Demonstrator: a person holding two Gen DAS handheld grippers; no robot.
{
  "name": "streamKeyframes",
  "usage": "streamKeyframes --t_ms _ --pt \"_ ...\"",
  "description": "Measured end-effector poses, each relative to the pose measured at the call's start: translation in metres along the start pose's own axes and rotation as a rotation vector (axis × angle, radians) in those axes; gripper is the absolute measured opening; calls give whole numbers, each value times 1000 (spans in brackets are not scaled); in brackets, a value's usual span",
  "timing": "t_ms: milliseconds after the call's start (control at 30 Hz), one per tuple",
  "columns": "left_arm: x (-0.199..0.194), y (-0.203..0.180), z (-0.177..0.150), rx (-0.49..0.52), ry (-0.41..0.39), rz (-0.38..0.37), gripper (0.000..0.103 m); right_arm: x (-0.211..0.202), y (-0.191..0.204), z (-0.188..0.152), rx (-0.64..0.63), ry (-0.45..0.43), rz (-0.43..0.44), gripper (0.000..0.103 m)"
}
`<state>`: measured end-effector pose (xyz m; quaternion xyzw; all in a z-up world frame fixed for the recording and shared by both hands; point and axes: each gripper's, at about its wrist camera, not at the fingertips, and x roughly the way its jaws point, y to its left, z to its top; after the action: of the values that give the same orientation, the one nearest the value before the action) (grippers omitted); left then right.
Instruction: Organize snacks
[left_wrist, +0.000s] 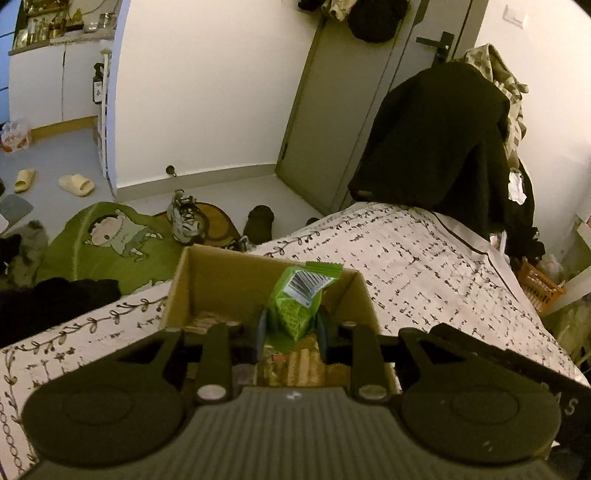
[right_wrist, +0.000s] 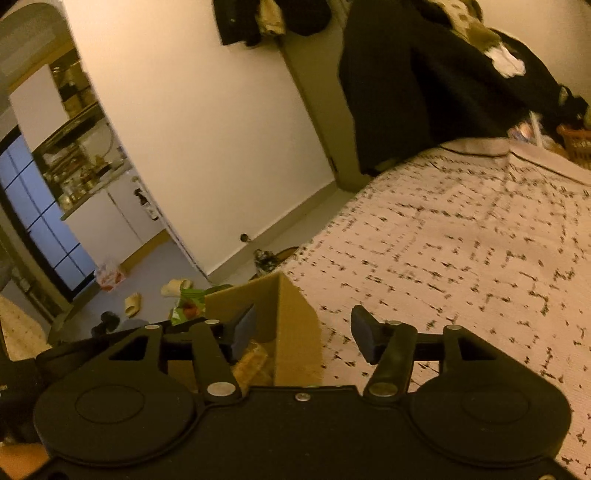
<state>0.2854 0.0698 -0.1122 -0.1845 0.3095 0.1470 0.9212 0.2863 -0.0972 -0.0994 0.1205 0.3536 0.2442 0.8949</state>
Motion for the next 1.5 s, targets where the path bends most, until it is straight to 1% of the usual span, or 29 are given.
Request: streamKeyframes --t_ms 100,167,233,300,367,500,567,600,633,667,733,800,933,1033,1133,1200,1300,1333,1400,1433,1467,1500 --pt "2 -1 -2 1 3 4 30 2 -5 1 14 15 1 57" --pt "1 1 -4 -1 8 21 33 2 -5 1 8 18 14 57" --pt "0 4 -5 -8 14 20 43 1 -3 0 -9 26 33 57" --pt "-4 6 -6 -10 6 35 47 2 0 -1 -24 40 48 57" --pt "-8 8 -6 -14 0 53 50 1 5 -2 -46 59 68 57" --pt "-16 11 -6 -13 15 70 52 -3 14 -4 -83 72 72 57" --pt "-22 12 -6 -11 12 75 60 -6 17 -5 -88 75 74 57" --pt "-25 13 -6 -10 9 80 66 -7 18 -6 -92 76 75 57" --pt "-29 14 -7 -11 6 85 71 -9 19 -7 -99 81 74 57" --pt "-32 15 -7 -10 5 80 72 -9 20 -8 -107 86 71 57" --pt "-39 14 -8 9 11 61 80 -14 23 -11 -120 90 62 57" --pt "-47 15 -9 10 15 77 84 -19 23 -16 -122 98 56 57" --pt "-61 22 -12 -11 30 82 85 -32 23 -23 -142 97 29 57" --pt "-73 24 -14 -3 29 79 86 -41 25 -25 -151 94 13 57" --pt "-87 28 -16 -5 32 80 89 -52 25 -30 -144 83 10 63" --pt "-97 29 -18 4 35 62 89 -60 25 -34 -139 76 -7 64" --pt "-111 31 -21 28 29 45 95 -70 25 -39 -131 63 -19 65" --pt "-115 32 -21 32 28 36 96 -75 27 -40 -135 56 -22 68" --pt "-123 32 -23 38 23 20 98 -86 30 -41 -144 37 -27 77" --pt "-127 33 -24 36 20 10 102 -92 32 -41 -143 31 -23 84" --pt "-132 33 -24 32 15 -3 103 -97 36 -41 -145 29 -15 87" --pt "-137 33 -24 32 9 -13 103 -102 39 -41 -143 27 -9 87"
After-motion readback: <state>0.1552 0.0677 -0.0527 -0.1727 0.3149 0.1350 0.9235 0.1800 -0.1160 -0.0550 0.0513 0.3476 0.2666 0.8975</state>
